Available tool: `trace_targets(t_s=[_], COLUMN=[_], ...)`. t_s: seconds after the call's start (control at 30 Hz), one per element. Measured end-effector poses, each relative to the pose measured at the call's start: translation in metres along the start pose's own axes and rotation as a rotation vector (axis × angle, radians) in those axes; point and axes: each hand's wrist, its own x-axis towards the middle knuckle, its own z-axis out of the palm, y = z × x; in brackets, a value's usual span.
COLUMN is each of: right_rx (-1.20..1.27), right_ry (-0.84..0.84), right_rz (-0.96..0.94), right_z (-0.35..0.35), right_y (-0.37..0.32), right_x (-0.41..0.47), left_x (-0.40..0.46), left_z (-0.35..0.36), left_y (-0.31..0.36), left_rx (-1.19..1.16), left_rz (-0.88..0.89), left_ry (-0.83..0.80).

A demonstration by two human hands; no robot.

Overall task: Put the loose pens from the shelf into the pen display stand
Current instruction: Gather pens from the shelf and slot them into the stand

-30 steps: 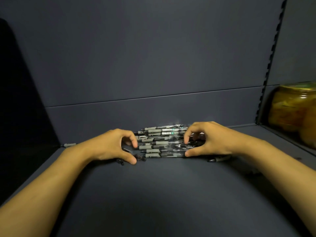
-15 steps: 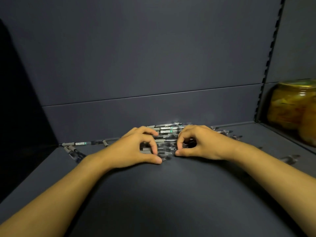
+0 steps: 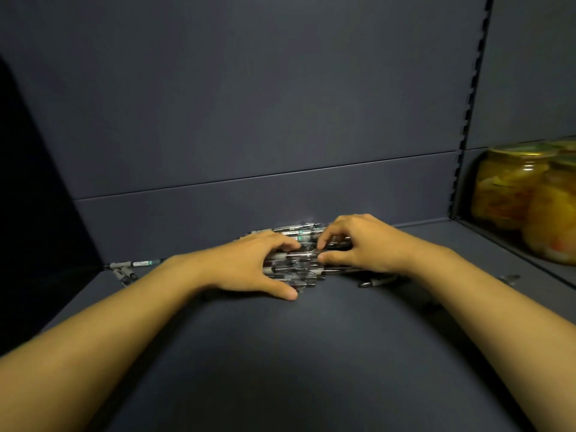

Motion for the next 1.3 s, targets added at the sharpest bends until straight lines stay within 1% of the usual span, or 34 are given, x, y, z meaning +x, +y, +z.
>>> trace_targets(t_s=[0.07,0.13,0.4,0.57,0.67,0.9,1.0,1.13,1.3], right_rx=[0.003,0.011,0.067,0.165,0.155,0.183,0.202,0.278,0.303], right_ry=[-0.021,-0.062,-0.134,-0.119,-0.114,-0.134,-0.094,0.052,0.068], right_rz=[0.015,0.031,0.076,0.079,0.066,0.019,0.008,-0.012,-0.034], right_z=[0.0,0.001,0.0,-0.001,-0.001,-0.008,-0.015,-0.018,-0.019], right_y=[0.001,0.002,-0.001,-0.002,-0.004,-0.006,-0.004,-0.005,-0.006], right_x=[-0.001,-0.001,-0.001,-0.001,-0.001,-0.003,-0.005,-0.008,-0.007], left_x=[0.001,0.002,0.002,0.01,0.011,0.014,0.011,0.006,0.002], left_z=[-0.005,-0.006,0.015,0.012,0.01,0.001,0.002,0.002,0.001], left_y=[-0.002,-0.002,0.009,0.017,0.017,0.015,0.018,0.017,0.018], left_rx=[0.032,0.044,0.115,0.091,0.072,0.077,0.112,0.171,0.111], left_rz=[-0.013,-0.024,-0.09,-0.122,-0.113,-0.139,-0.115,-0.076,-0.073], left_ry=[-0.053,-0.068,-0.029,-0.02,-0.013,-0.13,-0.112,-0.102,-0.047])
